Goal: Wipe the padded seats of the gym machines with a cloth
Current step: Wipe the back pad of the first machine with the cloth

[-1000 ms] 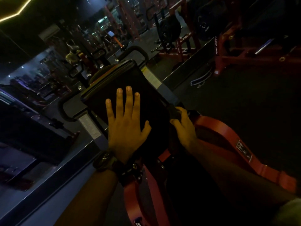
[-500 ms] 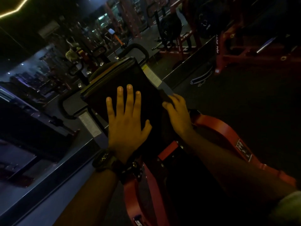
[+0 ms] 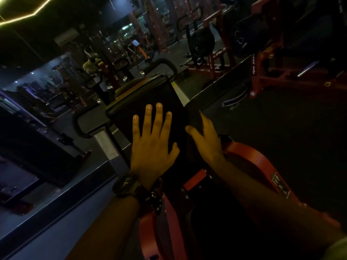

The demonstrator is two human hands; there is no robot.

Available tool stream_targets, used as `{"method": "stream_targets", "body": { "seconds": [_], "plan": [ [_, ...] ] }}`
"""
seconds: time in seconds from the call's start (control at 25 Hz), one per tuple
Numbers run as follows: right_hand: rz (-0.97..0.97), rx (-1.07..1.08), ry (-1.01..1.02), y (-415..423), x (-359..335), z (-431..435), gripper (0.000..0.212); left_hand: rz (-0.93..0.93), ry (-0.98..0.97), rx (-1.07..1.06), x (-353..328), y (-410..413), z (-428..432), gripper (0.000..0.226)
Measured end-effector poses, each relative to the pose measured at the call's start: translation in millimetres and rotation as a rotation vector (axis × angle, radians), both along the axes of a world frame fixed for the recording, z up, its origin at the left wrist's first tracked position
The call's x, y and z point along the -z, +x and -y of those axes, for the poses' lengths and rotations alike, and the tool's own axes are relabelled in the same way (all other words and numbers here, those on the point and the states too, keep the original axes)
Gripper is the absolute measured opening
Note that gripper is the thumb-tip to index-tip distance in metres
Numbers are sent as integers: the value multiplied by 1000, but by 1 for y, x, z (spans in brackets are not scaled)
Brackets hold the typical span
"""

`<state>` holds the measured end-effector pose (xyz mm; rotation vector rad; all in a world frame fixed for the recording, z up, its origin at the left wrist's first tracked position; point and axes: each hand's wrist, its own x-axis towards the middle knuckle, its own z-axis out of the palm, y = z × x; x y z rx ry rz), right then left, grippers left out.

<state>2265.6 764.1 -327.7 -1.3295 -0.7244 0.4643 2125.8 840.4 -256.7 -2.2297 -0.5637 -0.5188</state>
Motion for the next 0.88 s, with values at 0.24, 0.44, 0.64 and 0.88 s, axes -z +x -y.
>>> {"method": "stream_targets", "body": {
  "seconds": [0.24, 0.44, 0.64, 0.88],
  "plan": [
    [241, -30, 199, 21, -69, -11, 68, 118, -32, 58, 1, 7, 3, 79],
    [282, -20, 143, 14, -37, -9, 68, 168, -55, 94, -1, 5, -1, 78],
    [371, -36, 28, 34, -73, -5, 68, 161, -64, 80, 1, 7, 1, 78],
    [371, -68, -17, 24, -50, 1, 71, 124, -32, 58, 0, 5, 0, 82]
  ]
}}
